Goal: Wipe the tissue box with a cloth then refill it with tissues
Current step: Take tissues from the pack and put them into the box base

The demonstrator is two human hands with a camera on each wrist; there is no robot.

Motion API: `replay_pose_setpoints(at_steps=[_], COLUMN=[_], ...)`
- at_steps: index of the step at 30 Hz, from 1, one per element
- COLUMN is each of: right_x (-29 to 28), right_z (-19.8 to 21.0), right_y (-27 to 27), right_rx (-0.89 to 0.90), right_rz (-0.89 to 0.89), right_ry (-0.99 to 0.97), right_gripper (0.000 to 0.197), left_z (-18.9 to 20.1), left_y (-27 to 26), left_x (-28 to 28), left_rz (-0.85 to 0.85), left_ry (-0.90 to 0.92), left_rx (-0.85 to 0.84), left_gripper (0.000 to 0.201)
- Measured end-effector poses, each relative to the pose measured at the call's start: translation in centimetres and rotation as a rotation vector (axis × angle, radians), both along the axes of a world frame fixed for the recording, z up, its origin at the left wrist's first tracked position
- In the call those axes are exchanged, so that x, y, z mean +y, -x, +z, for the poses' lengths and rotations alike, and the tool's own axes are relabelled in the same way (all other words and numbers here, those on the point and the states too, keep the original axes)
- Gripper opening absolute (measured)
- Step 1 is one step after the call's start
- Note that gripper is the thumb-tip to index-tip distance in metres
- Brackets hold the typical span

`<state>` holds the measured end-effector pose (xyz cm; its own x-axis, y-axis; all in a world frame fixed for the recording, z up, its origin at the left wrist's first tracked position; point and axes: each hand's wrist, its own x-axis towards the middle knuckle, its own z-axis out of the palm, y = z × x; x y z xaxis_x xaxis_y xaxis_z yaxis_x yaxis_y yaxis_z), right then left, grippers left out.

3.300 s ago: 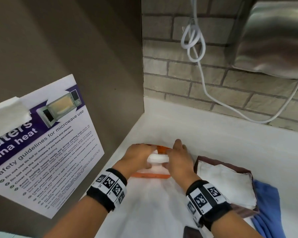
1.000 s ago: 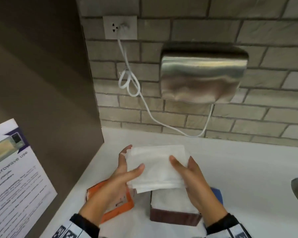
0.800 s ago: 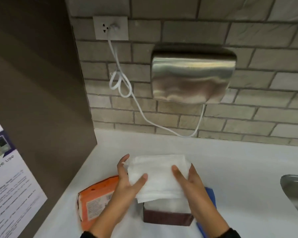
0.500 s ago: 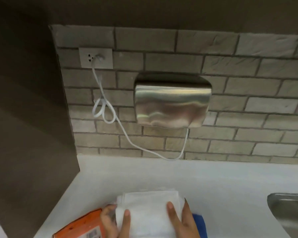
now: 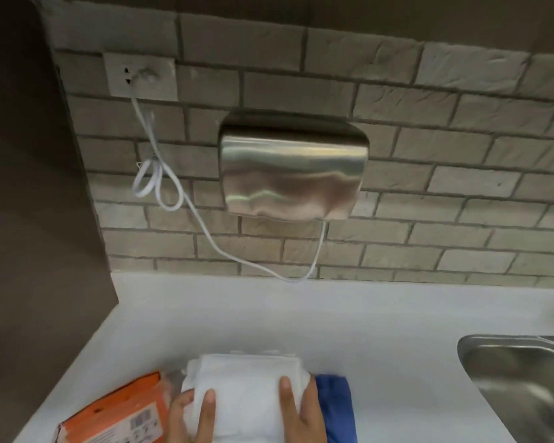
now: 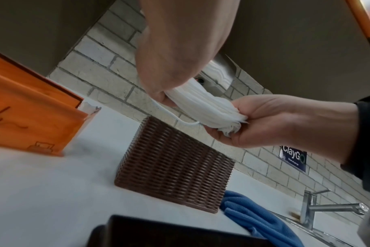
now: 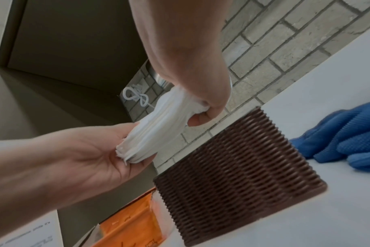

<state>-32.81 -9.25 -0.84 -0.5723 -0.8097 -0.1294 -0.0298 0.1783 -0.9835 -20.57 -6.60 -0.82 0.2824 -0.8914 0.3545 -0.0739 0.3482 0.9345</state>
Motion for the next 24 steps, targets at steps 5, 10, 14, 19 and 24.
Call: replay_pose_setpoints(at_steps=[5, 10, 14, 19, 24], right_x=[3.3, 3.6, 3.4, 4.0, 3.5], right_z=[-0.2, -1.0, -1.7, 0.0, 1.0], right_y=[0.6, 0.1, 0.5, 1.3, 2.4], right_rx=[0.044, 0.183, 0.226, 0.314, 0.366], right_rz=[0.072, 0.038, 0.06, 0.234, 0.386], right_ry=[0.106, 0.194, 0.173, 0.164, 0.047], right_gripper=[0.037, 0.023, 0.025, 0.017, 0.028], left_z=[-1.2, -1.5, -1.4, -0.9, -0.6], left_y=[-1.2, -0.9, -1.0, -1.3, -1.5], left_x=[-0.9, -0.8, -0.7, -0.9, -1.6], left_rz=[-0.028, -0.032, -0.016, -0.141, -0.19], left_ry=[-0.232, -0.355, -0.343, -0.265, -0.24], left_rx=[0.027, -0.116, -0.161, -0.153, -0.352], left_gripper=[0.036, 0.023, 0.014, 0.037, 0.012])
